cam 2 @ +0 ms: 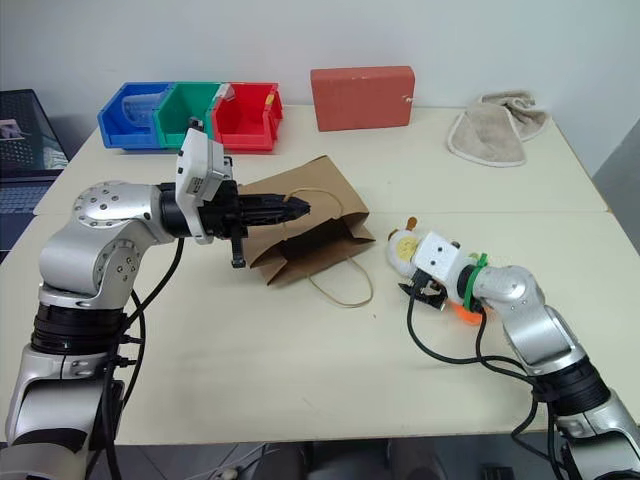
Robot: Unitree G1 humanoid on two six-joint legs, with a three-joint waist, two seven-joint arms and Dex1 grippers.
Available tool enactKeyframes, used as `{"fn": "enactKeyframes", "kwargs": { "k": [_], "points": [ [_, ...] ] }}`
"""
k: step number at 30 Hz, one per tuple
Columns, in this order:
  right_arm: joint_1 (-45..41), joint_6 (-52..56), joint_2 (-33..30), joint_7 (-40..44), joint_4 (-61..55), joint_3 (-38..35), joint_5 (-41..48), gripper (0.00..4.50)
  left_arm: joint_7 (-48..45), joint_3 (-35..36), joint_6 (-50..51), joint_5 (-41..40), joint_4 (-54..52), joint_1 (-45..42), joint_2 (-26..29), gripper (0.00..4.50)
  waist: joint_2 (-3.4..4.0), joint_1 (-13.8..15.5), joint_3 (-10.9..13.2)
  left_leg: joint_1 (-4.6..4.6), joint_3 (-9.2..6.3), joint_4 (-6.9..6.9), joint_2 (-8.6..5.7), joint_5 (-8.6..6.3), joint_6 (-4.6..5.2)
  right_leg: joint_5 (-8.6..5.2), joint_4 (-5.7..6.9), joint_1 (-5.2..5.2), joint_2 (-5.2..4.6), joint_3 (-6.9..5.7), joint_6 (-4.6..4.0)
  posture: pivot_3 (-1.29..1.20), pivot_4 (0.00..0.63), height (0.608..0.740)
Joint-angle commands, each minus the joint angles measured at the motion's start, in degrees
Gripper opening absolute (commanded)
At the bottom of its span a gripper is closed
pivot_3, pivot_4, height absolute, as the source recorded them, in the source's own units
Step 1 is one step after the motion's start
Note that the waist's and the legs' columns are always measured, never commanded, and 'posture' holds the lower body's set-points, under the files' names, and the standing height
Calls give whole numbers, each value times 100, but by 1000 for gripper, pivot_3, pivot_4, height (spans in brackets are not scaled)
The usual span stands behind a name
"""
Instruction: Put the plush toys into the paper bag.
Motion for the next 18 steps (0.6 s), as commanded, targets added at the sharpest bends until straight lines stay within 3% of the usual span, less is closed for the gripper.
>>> {"fn": "enactKeyframes", "kwargs": {
  "k": [1,9,13,18],
  "points": [
    [-147,-225,133,-106,43,-48,-147,2787,4,167,-5,-83,-143,-86,92,0,0,-1,0,0,0,0,0,0,0,0,1,0,0,0,0,0,150,740],
    [-198,-516,163,-35,280,-118,-341,37,14,196,55,-143,-178,-47,116,0,0,-5,0,1,-2,1,1,0,-1,0,2,0,0,-2,0,0,150,740],
    [-233,-489,89,143,198,-249,-253,37,32,204,71,-167,-165,-62,95,0,0,-5,0,1,-2,2,1,1,-1,0,3,1,0,-2,0,0,150,740],
    [-343,506,-886,1657,-1382,-805,1052,37,43,260,150,-260,-136,-118,97,0,10,37,6,-3,-3,1,-1,0,-1,0,1,0,-1,-4,0,0,150,740]
  ]
}}
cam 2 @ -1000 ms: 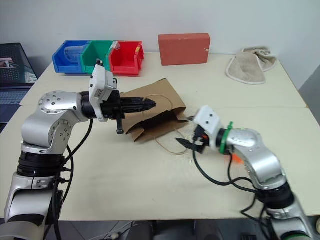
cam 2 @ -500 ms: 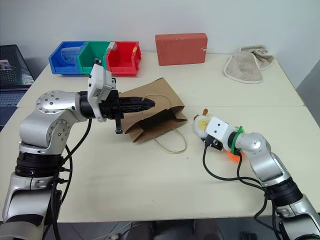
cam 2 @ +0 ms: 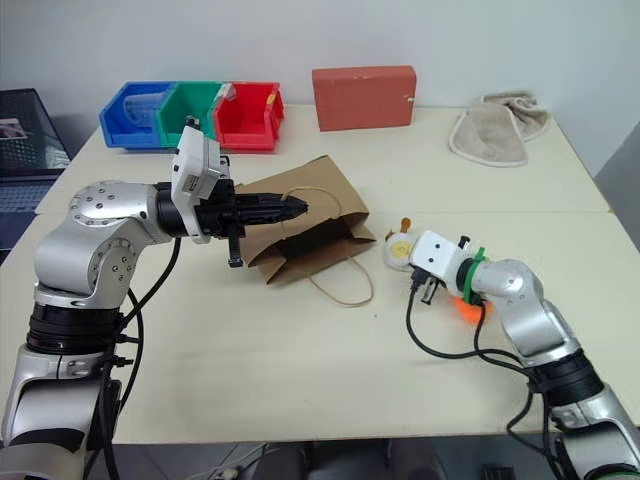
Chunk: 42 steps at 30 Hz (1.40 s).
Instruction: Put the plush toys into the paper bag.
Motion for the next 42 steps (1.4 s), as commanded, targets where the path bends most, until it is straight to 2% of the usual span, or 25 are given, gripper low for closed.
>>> {"fn": "enactKeyframes", "kwargs": {
  "k": [1,3,7,10,17,25,29,38,39,42],
  "points": [
    [-248,744,-529,850,-1240,-518,920,37,29,197,7,-129,-124,-122,35,0,-2,24,-2,1,-4,-1,2,0,1,0,-1,1,1,-4,0,0,150,740],
    [-326,1032,-597,903,-1572,-419,1077,37,12,169,-8,-122,-143,-129,14,0,-2,23,-2,4,-6,-2,3,0,1,0,-1,2,2,-6,0,0,150,740],
    [-440,1367,-1,407,-1762,49,1001,37,58,162,47,-186,-176,-210,-56,0,-6,13,-4,8,-5,4,8,0,1,0,1,6,7,-4,0,0,150,740],
    [-569,1273,344,139,-1491,386,679,37,81,213,146,-278,-186,-273,-94,0,-5,16,-4,4,-3,13,3,1,0,1,2,6,4,-1,1,0,150,740],
    [-1403,792,1972,-989,58,991,-81,37,101,296,578,-642,-494,-239,-41,0,-7,-40,-5,4,-7,7,5,3,-1,2,8,1,4,-6,2,0,150,740],
    [-1967,325,3066,-1498,1382,1178,-465,37,255,269,684,-738,-600,-197,-191,0,-7,-37,-5,2,-7,0,4,11,-17,2,7,-2,2,-8,1,0,150,740],
    [-1972,130,3208,-1656,1570,1071,-574,1111,332,253,644,-702,-528,-200,-258,0,-7,-33,-5,1,-7,3,3,11,-16,2,8,-2,0,-8,1,0,150,740],
    [-1572,937,2866,-1197,426,809,-131,4297,384,178,438,-527,-399,-121,-331,0,-7,-41,-5,2,-8,1,4,10,-15,2,9,-2,1,-9,1,0,150,740],
    [-1546,994,2818,-1163,331,812,-112,4451,380,168,422,-513,-399,-113,-335,0,-7,-41,-5,2,-8,1,4,10,-14,2,9,-2,1,-9,1,0,150,740],
    [-1186,1705,2089,-507,-943,415,531,4451,392,122,329,-446,-281,-150,-419,0,-7,4,-4,1,-9,2,2,9,-12,2,9,-1,1,-9,1,0,150,740]
  ]
}}
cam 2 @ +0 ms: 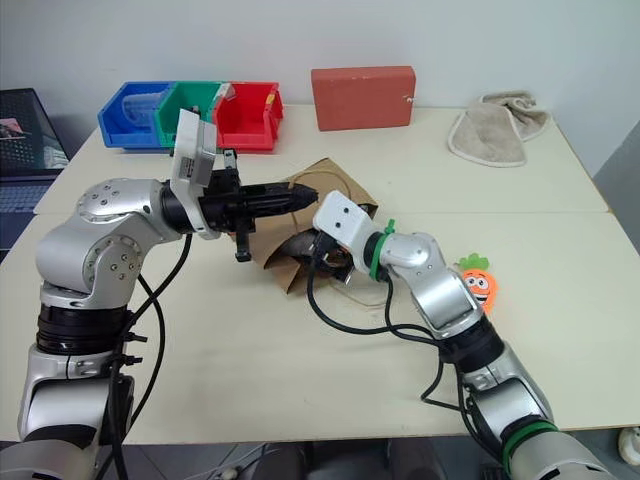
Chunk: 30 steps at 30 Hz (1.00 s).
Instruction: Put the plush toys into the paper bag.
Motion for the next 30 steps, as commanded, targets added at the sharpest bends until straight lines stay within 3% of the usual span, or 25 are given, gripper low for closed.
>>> {"fn": "enactKeyframes", "kwargs": {
  "k": [1,5,8,12,15,22,25,30],
  "points": [
    [342,672,-849,800,-1554,-617,775,4451,25,-3,-179,83,53,-93,-65,0,0,60,0,-3,-2,0,-1,0,1,0,-3,0,0,-2,0,0,150,740],
    [1040,620,-2324,1739,-2363,-1385,1399,4451,-6,-20,-230,111,116,-117,-107,0,0,148,0,-6,-2,0,-4,-8,13,0,-12,2,-2,-3,0,0,150,740],
    [1543,592,-3061,2110,-2595,-1960,1756,4451,-34,-42,-273,129,96,-80,-92,0,0,157,0,-1,0,1,-3,-8,14,0,-12,5,-1,0,1,0,150,740],
    [2627,242,-4108,2202,-2360,-2731,1384,4451,-47,-10,-267,113,76,-23,-63,0,0,150,0,2,7,5,-5,-8,14,-1,-13,8,-1,7,1,0,150,740],
    [3318,-501,-4542,2018,-1855,-2794,790,4451,-70,-16,-282,125,92,-24,-46,0,-1,144,-1,4,8,8,-5,-8,14,-1,-14,10,-1,9,1,0,150,740],
    [3402,-1023,-4291,1524,-1053,-2365,300,4451,-98,-11,-284,141,124,-72,-27,0,-2,120,-1,10,19,12,-3,-7,14,0,-12,13,1,21,3,0,150,740],
    [3240,-1244,-4148,1298,-669,-2155,38,3899,-88,33,-261,139,73,-39,18,0,-2,121,-1,10,20,12,-3,-7,14,1,-13,13,0,22,4,0,150,740],
    [3149,-1516,-4035,1232,-446,-2059,-85,2189,-42,101,-246,146,55,-25,71,0,-3,130,-1,10,18,13,-4,-7,14,1,-13,14,0,20,4,0,150,740]
  ]
}}
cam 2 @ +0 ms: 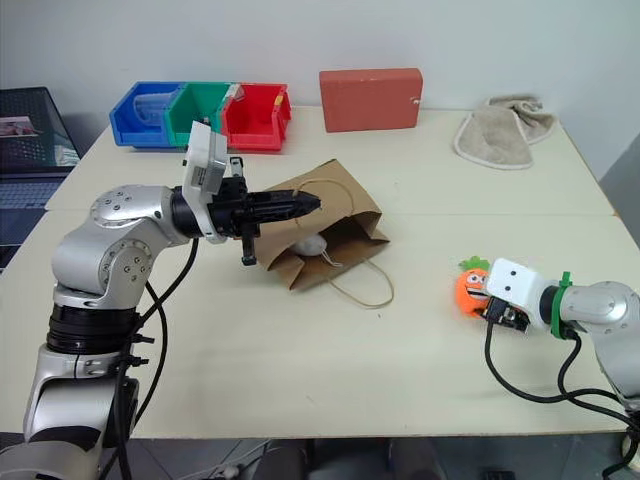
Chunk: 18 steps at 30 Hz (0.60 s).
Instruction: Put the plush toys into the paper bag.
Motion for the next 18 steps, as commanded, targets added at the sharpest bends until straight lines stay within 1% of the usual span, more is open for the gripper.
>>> {"fn": "enactKeyframes", "kwargs": {
  "k": [1,5,7,8,11,12,15,16,18],
  "points": [
    [-81,-214,37,-85,82,-26,-94,1822,59,195,-68,-37,-182,-65,96,0,0,-1,0,0,0,0,0,0,0,0,0,1,0,0,0,0,150,740],
    [-105,-392,31,-31,163,-38,-50,553,66,234,-48,-71,-153,-98,138,0,0,-2,0,4,-1,3,0,0,0,0,0,7,0,-1,0,0,150,740],
    [-122,-559,23,19,192,-48,-18,76,61,303,64,-201,-140,-142,140,0,0,-2,0,8,-1,3,0,0,0,0,0,12,0,-1,1,0,150,740],
    [-144,-627,19,53,163,-66,20,16,47,330,123,-258,-145,-168,145,0,0,-3,0,9,-1,3,0,0,0,0,0,14,0,-1,1,0,150,740],
    [-359,-770,32,344,-309,-123,378,16,34,372,205,-335,-112,-224,149,0,1,-7,1,9,-2,3,0,0,0,0,0,14,0,-1,1,0,150,740],
    [-494,-598,90,445,-576,-132,627,16,28,373,221,-348,-96,-233,153,0,1,-15,1,9,-1,3,0,0,0,0,0,13,0,-1,1,0,150,740],
    [-1093,78,493,504,-1317,40,1387,16,-14,350,277,-391,-62,-277,135,0,2,-46,1,12,-3,0,4,0,0,0,2,13,3,-3,0,0,150,740],
    [-1299,189,710,421,-1452,223,1431,16,-15,360,314,-430,-48,-317,107,0,2,-44,1,12,-5,0,4,0,0,0,3,14,4,-3,0,0,150,740],
    [-1515,341,936,318,-1571,433,1416,16,-20,376,352,-470,-16,-367,79,0,0,-21,0,10,-14,0,5,0,-1,0,2,16,4,-13,0,0,150,740]
  ]
}}
